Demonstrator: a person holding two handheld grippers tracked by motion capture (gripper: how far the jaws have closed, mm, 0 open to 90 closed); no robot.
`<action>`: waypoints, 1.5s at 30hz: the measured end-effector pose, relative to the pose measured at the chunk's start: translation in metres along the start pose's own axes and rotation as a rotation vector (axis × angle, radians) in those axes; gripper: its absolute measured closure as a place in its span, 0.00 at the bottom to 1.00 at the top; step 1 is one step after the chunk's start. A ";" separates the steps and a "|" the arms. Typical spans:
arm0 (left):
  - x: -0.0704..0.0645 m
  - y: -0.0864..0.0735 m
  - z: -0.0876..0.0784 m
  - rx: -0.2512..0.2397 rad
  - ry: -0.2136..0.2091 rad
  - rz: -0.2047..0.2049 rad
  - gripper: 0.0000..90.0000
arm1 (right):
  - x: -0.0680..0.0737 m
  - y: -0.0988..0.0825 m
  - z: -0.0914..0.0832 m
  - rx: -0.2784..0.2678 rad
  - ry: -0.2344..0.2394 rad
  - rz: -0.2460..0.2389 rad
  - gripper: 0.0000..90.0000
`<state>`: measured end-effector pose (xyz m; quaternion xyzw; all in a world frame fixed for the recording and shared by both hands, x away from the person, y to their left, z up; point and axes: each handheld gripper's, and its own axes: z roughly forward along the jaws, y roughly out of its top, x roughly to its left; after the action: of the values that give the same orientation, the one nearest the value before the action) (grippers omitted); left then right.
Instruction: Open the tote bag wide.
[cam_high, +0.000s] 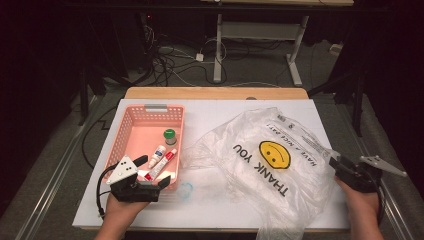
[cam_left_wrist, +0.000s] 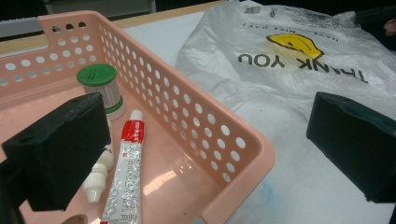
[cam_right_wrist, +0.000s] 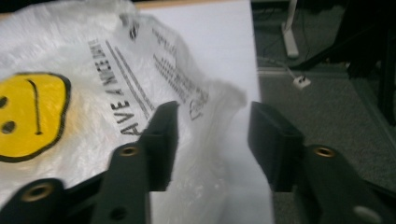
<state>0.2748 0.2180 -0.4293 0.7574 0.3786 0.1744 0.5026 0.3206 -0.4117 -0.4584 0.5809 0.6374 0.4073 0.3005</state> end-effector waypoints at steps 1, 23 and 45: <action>0.000 0.000 0.000 -0.003 -0.001 -0.003 0.00 | -0.002 0.001 -0.008 -0.016 0.000 -0.005 0.55; -0.005 0.002 0.002 -0.021 -0.027 -0.001 0.00 | 0.139 0.018 -0.008 0.021 0.452 -0.317 0.48; -0.006 0.002 0.004 -0.013 -0.019 0.004 0.00 | 0.238 -0.023 0.042 0.326 0.574 -0.625 1.00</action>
<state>0.2740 0.2108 -0.4285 0.7565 0.3712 0.1707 0.5107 0.3112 -0.1697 -0.4773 0.2641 0.8954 0.3360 0.1247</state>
